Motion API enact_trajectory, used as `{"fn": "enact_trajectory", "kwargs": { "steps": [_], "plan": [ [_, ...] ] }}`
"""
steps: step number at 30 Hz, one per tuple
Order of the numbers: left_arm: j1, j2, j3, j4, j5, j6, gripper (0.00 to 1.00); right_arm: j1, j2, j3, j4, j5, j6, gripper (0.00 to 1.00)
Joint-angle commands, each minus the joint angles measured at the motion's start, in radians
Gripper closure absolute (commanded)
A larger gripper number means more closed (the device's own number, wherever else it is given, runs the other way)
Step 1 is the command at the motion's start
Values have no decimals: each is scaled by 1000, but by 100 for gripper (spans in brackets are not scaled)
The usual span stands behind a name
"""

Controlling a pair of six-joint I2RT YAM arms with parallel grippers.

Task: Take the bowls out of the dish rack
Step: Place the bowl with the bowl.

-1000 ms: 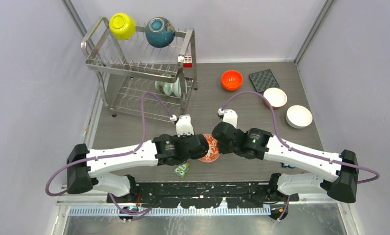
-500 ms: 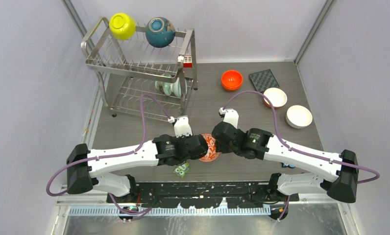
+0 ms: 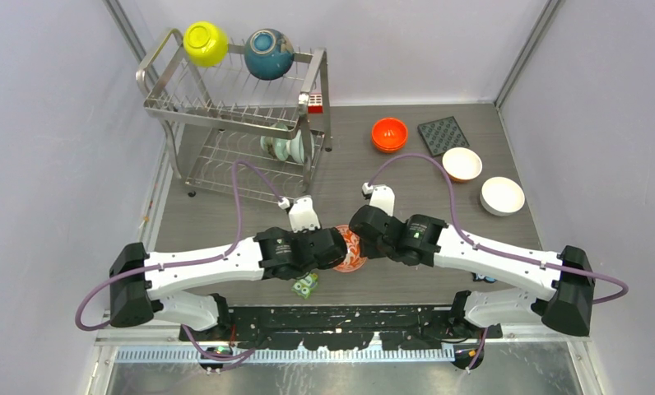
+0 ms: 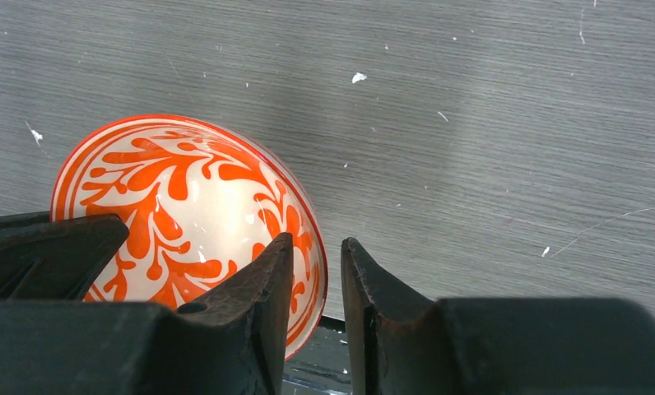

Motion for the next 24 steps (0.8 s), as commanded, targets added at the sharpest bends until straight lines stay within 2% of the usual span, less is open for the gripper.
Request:
{"fn": "enact_trajectory", "kwargs": {
  "steps": [1, 5, 8, 9, 11, 16, 20, 24],
  "plan": [
    [7, -49, 8, 59, -41, -29, 100, 4, 6, 23, 35, 6, 18, 70],
    [6, -52, -4, 70, -37, -31, 100, 3, -2, 17, 40, 9, 17, 82],
    [6, -57, -16, 84, -34, -34, 100, 3, -8, 17, 38, 15, 17, 95],
    [7, -61, -20, 92, -33, -32, 95, 4, -11, 17, 36, 19, 20, 99],
    [6, -70, -27, 103, -29, -17, 73, 4, -18, 21, 26, 22, 26, 99],
    [7, -105, -6, 60, -45, 34, 3, 2, -46, 57, -31, 64, 20, 99],
    [6, -155, 42, -16, -81, 96, 0, -11, -47, 106, -114, 130, -35, 99],
    [6, -264, 26, -37, -119, 179, 0, -85, -58, 163, -176, 138, -103, 99]
  ]
}}
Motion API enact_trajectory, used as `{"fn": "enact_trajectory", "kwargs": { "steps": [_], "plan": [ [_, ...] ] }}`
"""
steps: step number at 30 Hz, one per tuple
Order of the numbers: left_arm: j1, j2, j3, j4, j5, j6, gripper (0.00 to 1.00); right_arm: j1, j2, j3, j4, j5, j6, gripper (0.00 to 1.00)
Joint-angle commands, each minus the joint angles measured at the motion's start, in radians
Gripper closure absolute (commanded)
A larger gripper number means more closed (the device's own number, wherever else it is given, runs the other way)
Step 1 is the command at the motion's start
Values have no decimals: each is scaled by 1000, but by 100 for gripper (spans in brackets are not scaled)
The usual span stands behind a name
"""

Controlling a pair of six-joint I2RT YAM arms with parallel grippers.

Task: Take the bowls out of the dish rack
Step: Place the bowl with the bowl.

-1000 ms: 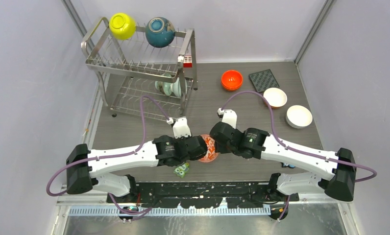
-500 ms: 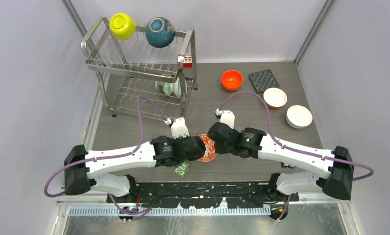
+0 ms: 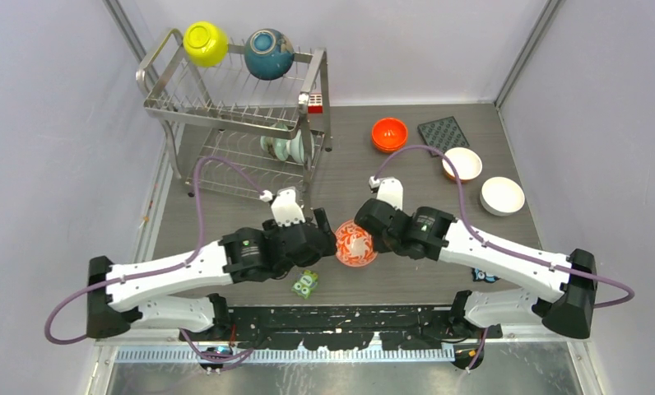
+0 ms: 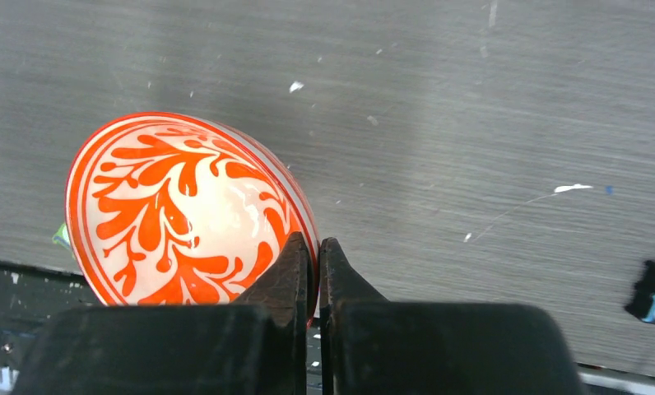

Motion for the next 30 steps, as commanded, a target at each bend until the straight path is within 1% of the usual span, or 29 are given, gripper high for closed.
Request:
{"fn": "enact_trajectory", "kwargs": {
  "steps": [1, 3, 7, 10, 14, 16, 18, 22, 27, 30],
  "plan": [
    [3, -141, 14, -39, -88, 116, 0, -105, -52, 118, -58, 86, -85, 99],
    [4, -211, -31, -33, -93, 138, 0, -221, -55, 136, -66, 72, -136, 99],
    [4, -368, -162, -18, -104, 134, 0, -476, -69, 171, -29, -18, -206, 99],
    [4, -478, -242, -36, -107, 95, 0, -626, -47, 183, 8, -73, -209, 99],
    [3, -577, -328, -54, -99, 33, 0, -854, -15, 144, 110, -157, -152, 99],
    [4, -608, -356, -56, -91, 14, 0, -905, 8, 141, 158, -161, -123, 99],
    [4, -623, -373, -57, -77, 0, 0, -930, 34, 148, 209, -142, -96, 99],
    [4, -603, -387, -52, -33, -18, 0, -962, 135, 203, 278, -128, -66, 99],
    [2, -548, -370, -55, -3, -25, 0, -997, 258, 349, 265, -121, -83, 99],
    [2, -529, -368, -55, -4, -20, 0, -997, 297, 372, 278, -121, -90, 99]
  ]
}}
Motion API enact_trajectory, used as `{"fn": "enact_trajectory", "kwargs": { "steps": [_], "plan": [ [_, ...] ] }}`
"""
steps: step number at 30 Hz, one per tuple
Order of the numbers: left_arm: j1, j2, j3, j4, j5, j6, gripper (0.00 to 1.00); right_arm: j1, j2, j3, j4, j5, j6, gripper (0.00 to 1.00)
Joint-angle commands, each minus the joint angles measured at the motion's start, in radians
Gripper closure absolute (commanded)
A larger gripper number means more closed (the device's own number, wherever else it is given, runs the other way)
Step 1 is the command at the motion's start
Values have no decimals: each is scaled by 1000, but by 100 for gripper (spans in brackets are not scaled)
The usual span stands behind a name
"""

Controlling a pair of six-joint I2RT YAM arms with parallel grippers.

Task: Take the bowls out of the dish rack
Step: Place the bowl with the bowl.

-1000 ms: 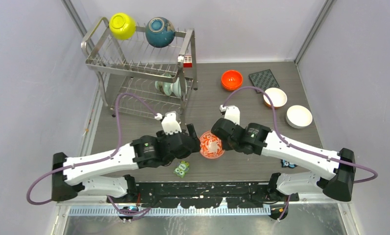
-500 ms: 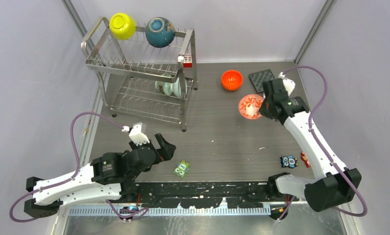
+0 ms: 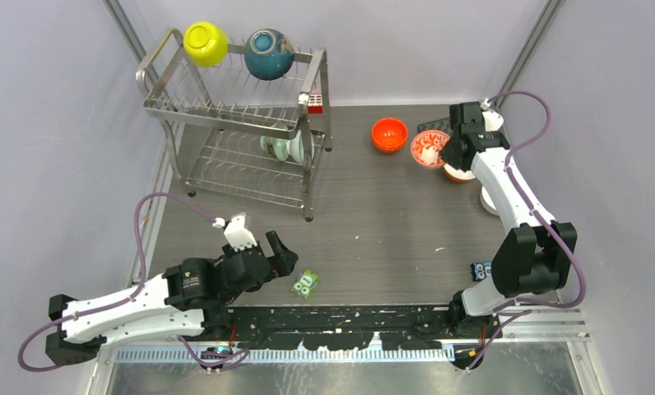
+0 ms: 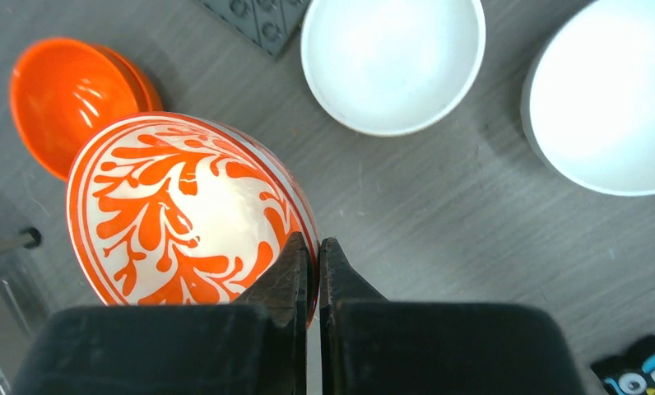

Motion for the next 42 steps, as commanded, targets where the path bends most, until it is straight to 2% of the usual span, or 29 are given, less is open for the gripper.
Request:
{"fn": "enact_trajectory", "kwargs": {
  "steps": [1, 14, 18, 24, 27, 34, 42],
  "plan": [
    [1, 21, 13, 12, -5, -11, 0, -10, 17, 97, 98, 20, 17, 99],
    [0, 40, -18, 92, 9, 11, 1, -37, 95, -35, 198, -62, 89, 99],
    [2, 54, -10, 93, 12, 15, 1, -35, 114, -16, 213, -67, 94, 99],
    [0, 63, -3, 99, 8, 18, 1, -41, 145, 95, 178, -26, 80, 99],
    [1, 59, -4, 99, 9, 19, 1, -78, 133, 102, 164, -24, 92, 99],
    [1, 31, -31, 121, 23, 28, 1, -263, 85, 20, 171, -86, 140, 99],
    [0, 43, -21, 125, 43, 40, 1, -304, 96, 7, 195, -90, 120, 99]
  ]
}}
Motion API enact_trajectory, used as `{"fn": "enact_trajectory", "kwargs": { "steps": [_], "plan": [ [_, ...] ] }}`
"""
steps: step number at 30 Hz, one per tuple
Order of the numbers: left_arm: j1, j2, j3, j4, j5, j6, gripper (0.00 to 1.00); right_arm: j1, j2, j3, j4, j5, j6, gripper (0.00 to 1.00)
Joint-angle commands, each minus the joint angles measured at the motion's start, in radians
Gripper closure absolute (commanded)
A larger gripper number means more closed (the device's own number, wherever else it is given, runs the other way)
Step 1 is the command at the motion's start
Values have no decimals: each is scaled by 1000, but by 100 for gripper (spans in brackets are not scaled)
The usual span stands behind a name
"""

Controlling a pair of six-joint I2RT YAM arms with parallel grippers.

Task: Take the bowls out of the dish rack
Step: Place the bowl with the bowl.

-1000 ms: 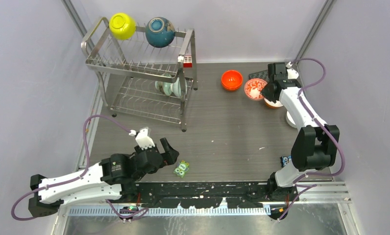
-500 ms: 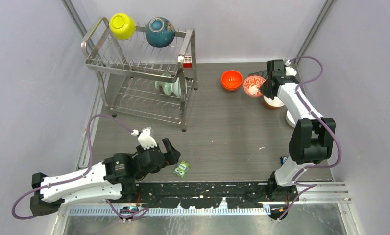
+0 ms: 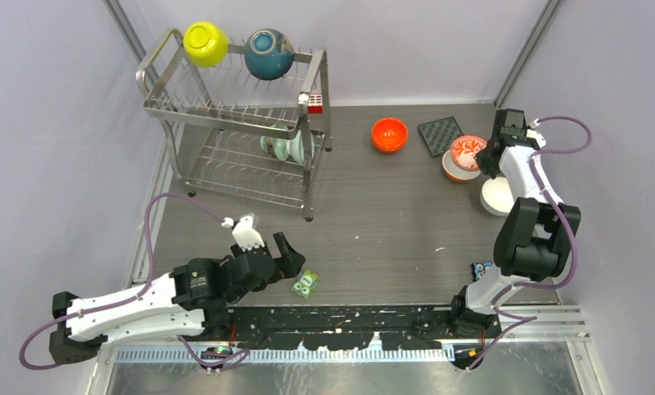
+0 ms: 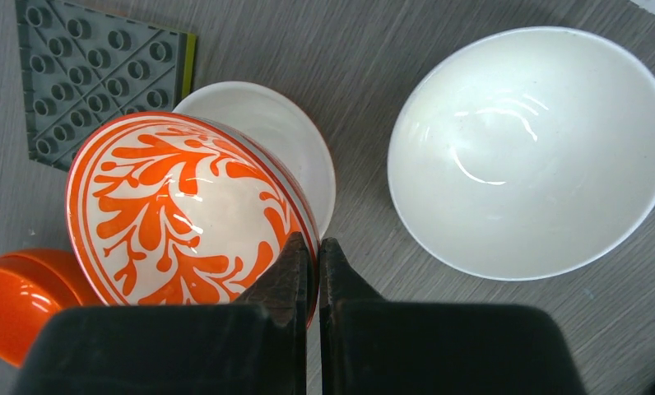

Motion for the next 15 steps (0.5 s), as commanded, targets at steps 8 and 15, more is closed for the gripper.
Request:
{"fn": "enact_trajectory", "kwargs": {
  "steps": [8, 15],
  "plan": [
    [0, -11, 0, 30, -11, 7, 1, 13, 14, 55, 83, -21, 12, 99],
    [0, 5, 0, 36, -6, 7, 1, 14, 60, 81, 76, -18, 8, 99]
  ]
}}
